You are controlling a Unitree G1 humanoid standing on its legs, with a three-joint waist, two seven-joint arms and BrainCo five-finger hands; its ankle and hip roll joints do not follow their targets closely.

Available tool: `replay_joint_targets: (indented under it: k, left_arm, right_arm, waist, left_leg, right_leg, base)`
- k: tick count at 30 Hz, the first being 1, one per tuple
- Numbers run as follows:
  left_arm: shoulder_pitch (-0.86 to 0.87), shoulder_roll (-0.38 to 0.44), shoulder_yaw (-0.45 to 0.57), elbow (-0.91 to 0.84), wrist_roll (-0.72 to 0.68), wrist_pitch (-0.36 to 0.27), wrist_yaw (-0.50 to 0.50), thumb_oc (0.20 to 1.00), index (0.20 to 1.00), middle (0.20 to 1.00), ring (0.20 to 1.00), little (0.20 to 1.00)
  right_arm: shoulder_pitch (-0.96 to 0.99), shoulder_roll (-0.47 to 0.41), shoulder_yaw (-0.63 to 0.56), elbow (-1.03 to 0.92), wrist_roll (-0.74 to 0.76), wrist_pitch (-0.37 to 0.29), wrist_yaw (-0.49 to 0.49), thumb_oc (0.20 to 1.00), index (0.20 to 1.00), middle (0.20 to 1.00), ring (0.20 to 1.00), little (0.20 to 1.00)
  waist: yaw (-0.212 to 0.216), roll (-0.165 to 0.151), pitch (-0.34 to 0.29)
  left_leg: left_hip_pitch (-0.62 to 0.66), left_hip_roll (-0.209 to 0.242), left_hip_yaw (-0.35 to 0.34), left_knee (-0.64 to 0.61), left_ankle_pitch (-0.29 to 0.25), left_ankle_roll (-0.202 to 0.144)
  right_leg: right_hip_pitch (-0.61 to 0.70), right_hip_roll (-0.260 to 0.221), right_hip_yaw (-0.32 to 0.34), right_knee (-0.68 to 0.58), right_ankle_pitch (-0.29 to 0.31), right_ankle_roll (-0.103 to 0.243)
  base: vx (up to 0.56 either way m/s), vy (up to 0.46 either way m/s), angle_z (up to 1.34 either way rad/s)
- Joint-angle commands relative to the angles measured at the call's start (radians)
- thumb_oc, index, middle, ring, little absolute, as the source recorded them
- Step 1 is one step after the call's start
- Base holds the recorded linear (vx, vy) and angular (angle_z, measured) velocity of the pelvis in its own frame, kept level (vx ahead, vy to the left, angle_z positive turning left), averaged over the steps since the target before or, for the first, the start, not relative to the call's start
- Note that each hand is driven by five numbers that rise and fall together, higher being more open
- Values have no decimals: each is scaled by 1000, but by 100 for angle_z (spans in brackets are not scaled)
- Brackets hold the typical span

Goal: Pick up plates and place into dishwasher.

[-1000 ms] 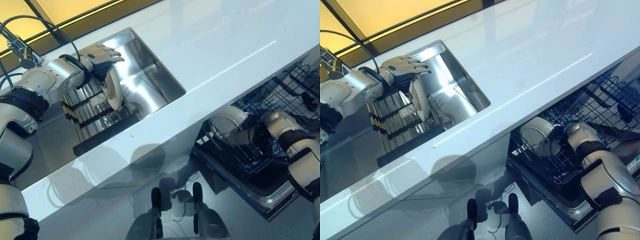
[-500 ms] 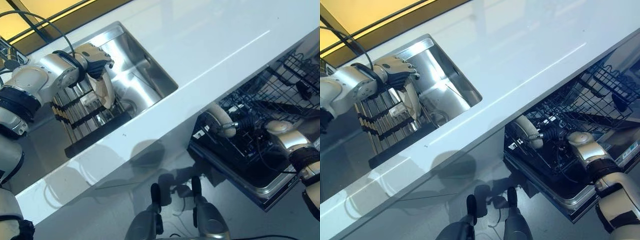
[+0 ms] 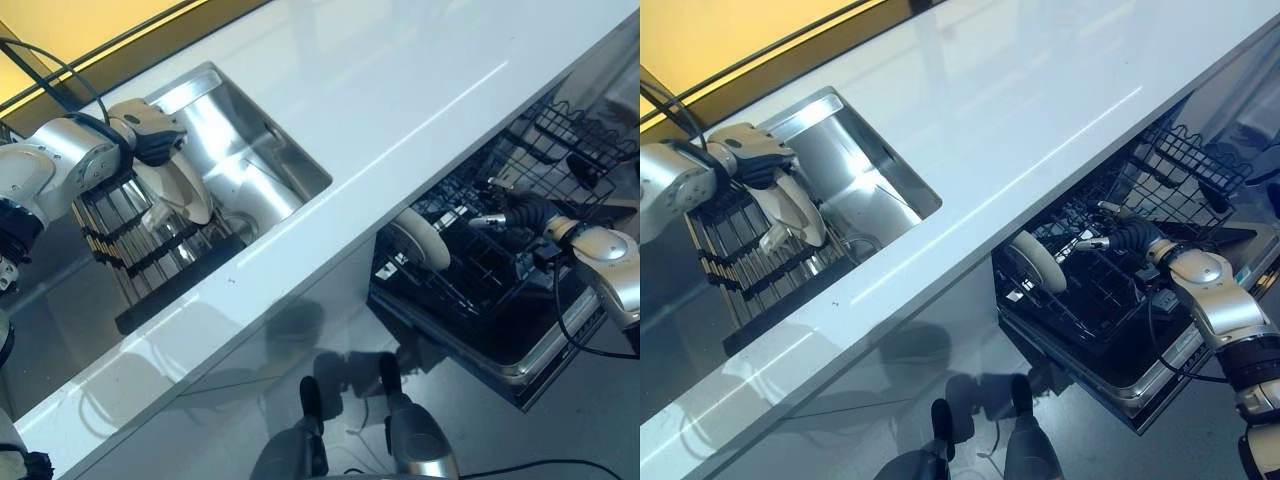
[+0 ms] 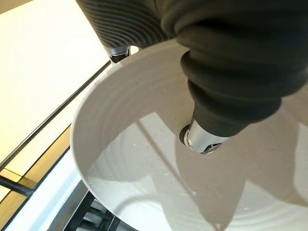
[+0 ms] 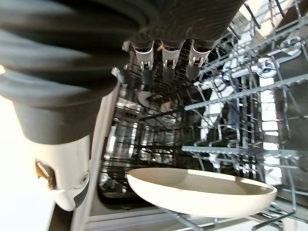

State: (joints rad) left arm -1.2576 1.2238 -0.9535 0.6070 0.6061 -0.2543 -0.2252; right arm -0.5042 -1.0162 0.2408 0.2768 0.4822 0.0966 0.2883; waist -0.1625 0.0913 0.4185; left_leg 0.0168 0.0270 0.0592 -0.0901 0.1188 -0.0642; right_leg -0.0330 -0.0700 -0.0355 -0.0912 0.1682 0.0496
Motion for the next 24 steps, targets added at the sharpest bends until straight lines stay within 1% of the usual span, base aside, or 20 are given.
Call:
replay_joint_targets:
  k: [1, 2, 4, 5, 7, 9, 11, 13, 16, 19, 21, 22, 23, 24]
  left_arm:
    - [69, 51, 87, 34, -60, 24, 41, 200, 200, 200, 200, 200]
    - [81, 53, 100, 33, -87, 39, 63, 200, 200, 200, 200, 200]
    - [117, 48, 146, 46, -167, 48, 144, 200, 200, 200, 200, 200]
    - [137, 43, 177, 52, -202, 51, 168, 200, 200, 200, 200, 200]
    - [195, 23, 261, 68, -238, 41, 208, 200, 200, 200, 200, 200]
    - [233, 15, 306, 68, -251, 35, 231, 200, 200, 200, 200, 200]
    - [269, 16, 347, 70, -275, 13, 265, 200, 200, 200, 200, 200]
    - [306, 17, 388, 63, -287, 0, 321, 200, 200, 200, 200, 200]
    - [360, 20, 439, 52, -274, -33, 424, 200, 200, 200, 200, 200]
    - [414, 21, 488, 25, -303, -44, 517, 200, 200, 200, 200, 200]
    - [460, 5, 538, 13, -381, -70, 566, 200, 200, 200, 200, 200]
    - [485, -16, 571, 6, -435, -94, 583, 200, 200, 200, 200, 200]
    - [501, -28, 592, -5, -443, -97, 586, 200, 200, 200, 200, 200]
    - [521, -50, 624, -22, -476, -107, 594, 200, 200, 200, 200, 200]
  right_arm:
    - [33, -26, -80, -102, -13, -85, -32, 1000, 1000, 1000, 1000, 1000]
    - [41, -20, -87, -112, -17, -88, -40, 1000, 1000, 1000, 1000, 1000]
    - [57, -4, -104, -125, -20, -103, -52, 1000, 1000, 1000, 1000, 1000]
    - [67, 5, -113, -130, -25, -110, -56, 1000, 1000, 1000, 1000, 1000]
    - [93, 27, -138, -138, -37, -124, -59, 1000, 1000, 1000, 1000, 1000]
    - [107, 41, -147, -145, -51, -136, -67, 1000, 1000, 1000, 1000, 1000]
    - [115, 49, -153, -151, -64, -135, -68, 1000, 1000, 1000, 1000, 1000]
    - [117, 51, -150, -159, -71, -129, -68, 1000, 1000, 1000, 1000, 1000]
    - [130, 57, -149, -173, -88, -143, -75, 1000, 1000, 1000, 1000, 1000]
    - [138, 64, -147, -192, -78, -150, -80, 1000, 1000, 1000, 1000, 1000]
    - [139, 73, -144, -204, -67, -164, -81, 1000, 1000, 1000, 1000, 1000]
    - [134, 83, -142, -208, -66, -193, -73, 1000, 1000, 1000, 1000, 1000]
    - [130, 89, -140, -212, -67, -199, -73, 1000, 1000, 1000, 1000, 1000]
    - [126, 99, -138, -222, -66, -219, -72, 1000, 1000, 1000, 1000, 1000]
  waist:
    - [7, -46, -61]
    - [8, -44, -71]
    - [13, -42, -94]
    - [16, -41, -105]
    - [24, -41, -128]
    - [27, -39, -142]
    - [35, -41, -169]
    - [44, -40, -191]
    - [52, -40, -214]
    - [60, -46, -233]
    - [67, -52, -244]
    - [72, -56, -251]
    - [73, -57, -253]
    - [77, -62, -259]
  left_leg:
    - [29, -59, 17, 3, -86, 25]
    - [36, -59, 17, 3, -88, 25]
    - [50, -58, 17, 3, -92, 26]
    - [57, -57, 18, 3, -94, 26]
    - [73, -54, 19, 3, -100, 28]
    - [81, -53, 18, 3, -103, 28]
    - [93, -52, 14, 3, -109, 27]
    - [102, -50, 12, 3, -113, 28]
    - [110, -48, 7, 3, -117, 29]
    - [115, -46, 3, 3, -121, 29]
    - [118, -44, -1, 3, -123, 29]
    - [119, -43, -3, 3, -124, 29]
    - [119, -42, -4, 3, -124, 29]
    - [120, -41, -6, 3, -125, 28]
  right_leg:
    - [20, -38, -41, 18, -39, 69]
    - [28, -38, -42, 18, -42, 69]
    - [48, -37, -47, 17, -49, 69]
    - [58, -36, -49, 16, -54, 68]
    - [79, -33, -51, 16, -63, 66]
    - [92, -32, -53, 14, -68, 65]
    - [110, -29, -52, 10, -76, 64]
    - [122, -26, -51, 8, -83, 62]
    - [134, -24, -51, 6, -89, 60]
    - [140, -21, -49, 4, -94, 58]
    - [144, -19, -49, 4, -97, 57]
    - [146, -18, -51, 4, -99, 56]
    - [147, -17, -51, 4, -101, 55]
    - [149, -16, -51, 4, -103, 55]
  base:
    - [29, -45, -1]
    - [33, -46, -1]
    - [45, -53, 1]
    - [62, -63, 1]
    - [74, -77, 2]
    - [66, -71, 5]
    - [87, -68, 6]
    - [81, -51, 4]
    - [68, -41, -1]
    - [51, -42, 3]
    - [34, -36, 2]
    - [26, -36, 1]
    - [23, -42, 1]
    - [21, -36, 2]
